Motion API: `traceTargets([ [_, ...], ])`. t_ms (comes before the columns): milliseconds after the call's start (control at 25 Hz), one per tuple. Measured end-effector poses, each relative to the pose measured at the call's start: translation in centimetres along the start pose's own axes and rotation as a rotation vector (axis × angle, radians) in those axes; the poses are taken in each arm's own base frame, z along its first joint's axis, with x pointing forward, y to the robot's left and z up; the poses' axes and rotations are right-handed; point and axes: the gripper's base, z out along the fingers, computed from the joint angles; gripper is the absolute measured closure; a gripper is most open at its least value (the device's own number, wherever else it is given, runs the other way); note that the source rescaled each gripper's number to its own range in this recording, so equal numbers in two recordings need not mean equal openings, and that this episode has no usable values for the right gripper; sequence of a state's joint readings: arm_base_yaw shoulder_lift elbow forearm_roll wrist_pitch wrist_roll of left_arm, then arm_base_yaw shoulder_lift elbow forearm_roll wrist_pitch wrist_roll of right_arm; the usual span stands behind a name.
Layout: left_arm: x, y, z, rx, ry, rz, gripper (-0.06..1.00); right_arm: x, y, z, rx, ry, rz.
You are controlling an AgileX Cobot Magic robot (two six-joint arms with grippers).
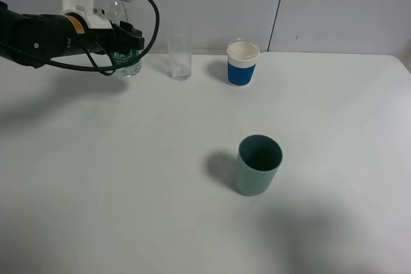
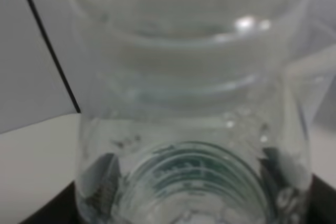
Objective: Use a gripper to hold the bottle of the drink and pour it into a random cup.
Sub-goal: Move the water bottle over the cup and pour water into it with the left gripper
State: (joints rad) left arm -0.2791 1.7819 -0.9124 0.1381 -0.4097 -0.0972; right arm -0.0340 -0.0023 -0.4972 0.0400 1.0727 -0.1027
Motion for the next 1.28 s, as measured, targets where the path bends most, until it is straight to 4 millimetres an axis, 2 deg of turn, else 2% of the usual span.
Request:
traceTargets([
  [360,0.2,0.2,2.3,0.000,0.081,0.089,0.91,0.0,0.0,0.0,0.000,0.000,0.000],
  [680,-1.1,0.3,3.9,0.008,0.134,0.205,0.91,0.0,0.0,0.0,0.000,0.000,0.000],
  [1280,-2.8,0.5,4.5,0.027,0.171,0.509,0.91,0.0,0.0,0.0,0.000,0.000,0.000],
])
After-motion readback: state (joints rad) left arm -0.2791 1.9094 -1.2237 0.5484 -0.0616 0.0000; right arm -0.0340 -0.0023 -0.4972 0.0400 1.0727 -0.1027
